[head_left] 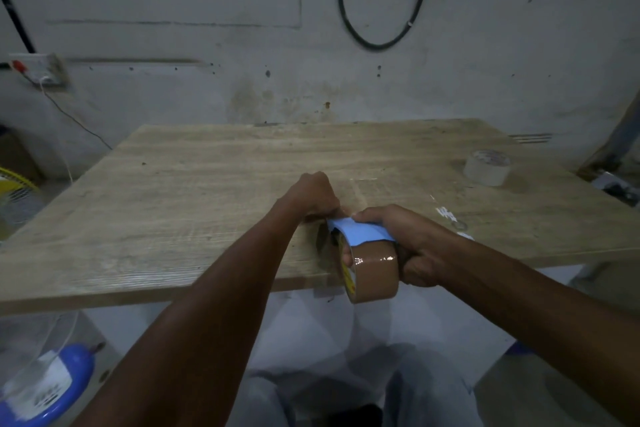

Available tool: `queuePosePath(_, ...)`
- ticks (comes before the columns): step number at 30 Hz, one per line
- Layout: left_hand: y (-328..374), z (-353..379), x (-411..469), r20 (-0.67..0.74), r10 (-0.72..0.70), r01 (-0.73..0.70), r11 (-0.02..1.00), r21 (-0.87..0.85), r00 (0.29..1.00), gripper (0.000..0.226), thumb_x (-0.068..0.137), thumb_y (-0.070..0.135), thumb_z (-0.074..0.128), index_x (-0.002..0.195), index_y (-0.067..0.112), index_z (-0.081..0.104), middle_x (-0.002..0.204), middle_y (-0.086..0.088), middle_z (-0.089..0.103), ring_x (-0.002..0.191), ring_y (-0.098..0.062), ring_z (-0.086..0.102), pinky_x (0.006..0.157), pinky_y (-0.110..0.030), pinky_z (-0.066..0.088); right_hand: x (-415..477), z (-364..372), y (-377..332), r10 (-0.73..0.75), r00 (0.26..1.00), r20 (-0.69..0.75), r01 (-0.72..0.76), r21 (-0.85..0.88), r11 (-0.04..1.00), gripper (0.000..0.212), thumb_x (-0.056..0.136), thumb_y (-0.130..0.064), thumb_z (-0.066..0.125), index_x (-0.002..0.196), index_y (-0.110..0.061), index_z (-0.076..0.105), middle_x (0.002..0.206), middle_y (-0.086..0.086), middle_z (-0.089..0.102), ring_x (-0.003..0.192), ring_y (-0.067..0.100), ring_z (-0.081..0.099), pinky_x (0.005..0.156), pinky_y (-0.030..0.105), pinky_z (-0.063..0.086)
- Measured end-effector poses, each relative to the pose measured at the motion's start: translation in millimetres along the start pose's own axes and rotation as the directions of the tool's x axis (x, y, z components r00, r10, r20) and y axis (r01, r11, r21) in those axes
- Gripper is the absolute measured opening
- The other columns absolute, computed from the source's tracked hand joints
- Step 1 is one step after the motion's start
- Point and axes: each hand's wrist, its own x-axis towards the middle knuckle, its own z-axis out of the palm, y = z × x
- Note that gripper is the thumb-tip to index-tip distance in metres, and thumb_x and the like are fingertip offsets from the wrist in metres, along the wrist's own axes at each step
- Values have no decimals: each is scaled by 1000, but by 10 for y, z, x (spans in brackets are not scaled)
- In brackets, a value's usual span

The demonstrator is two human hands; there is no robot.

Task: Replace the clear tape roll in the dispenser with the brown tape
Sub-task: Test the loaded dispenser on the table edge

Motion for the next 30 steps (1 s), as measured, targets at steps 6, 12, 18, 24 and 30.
queuePosePath(6, 64, 88, 74, -76, 222, -229, 968, -102, 972, 44, 79, 47, 66, 109, 16, 67, 118, -9, 67, 106, -23, 61, 89, -39, 49, 32, -4, -19, 17, 1000, -3, -17, 4, 1000, 42, 94, -28, 57, 114, 8, 62, 68, 21, 70, 51, 28, 68, 55, 33, 59)
queuePosePath(12, -53, 319, 211, 86, 458, -466, 876, 125, 885, 72, 83, 58, 41, 144, 19, 42, 152, -9, 39, 141, -28, 33, 111, -57, 24, 63, 16, -40, 51, 999, -14, -51, 10, 999, 43, 92, -31, 61, 108, 9, 64, 71, 22, 71, 52, 29, 68, 54, 32, 59)
queuePosePath(18, -87, 392, 298, 39, 509, -503, 831, 237, 860, 60, 95, 54, 32, 148, 25, 36, 156, -1, 35, 143, -24, 31, 110, -56, 22, 92, 12, -40, 48, 999, -17, -48, 17, 999, 39, 93, -30, 60, 103, 7, 67, 73, 22, 72, 55, 29, 69, 54, 33, 58)
queuePosePath(24, -111, 443, 310, 38, 489, -481, 835, 268, 871, 58, 98, 55, 28, 150, 28, 32, 159, 2, 31, 145, -22, 27, 111, -60, 19, 58, 29, -28, 66, 998, -22, -65, 29, 997, 42, 91, -32, 62, 109, 6, 68, 77, 21, 72, 58, 29, 69, 56, 34, 57)
queuePosePath(30, -105, 456, 347, 34, 469, -461, 851, 253, 883, 66, 91, 60, 14, 148, 32, 33, 159, 4, 32, 145, -21, 27, 110, -65, 18, -1, 68, -52, 74, 996, -41, -72, 32, 997, 42, 96, -30, 56, 112, 8, 63, 75, 22, 71, 56, 30, 68, 55, 33, 58)
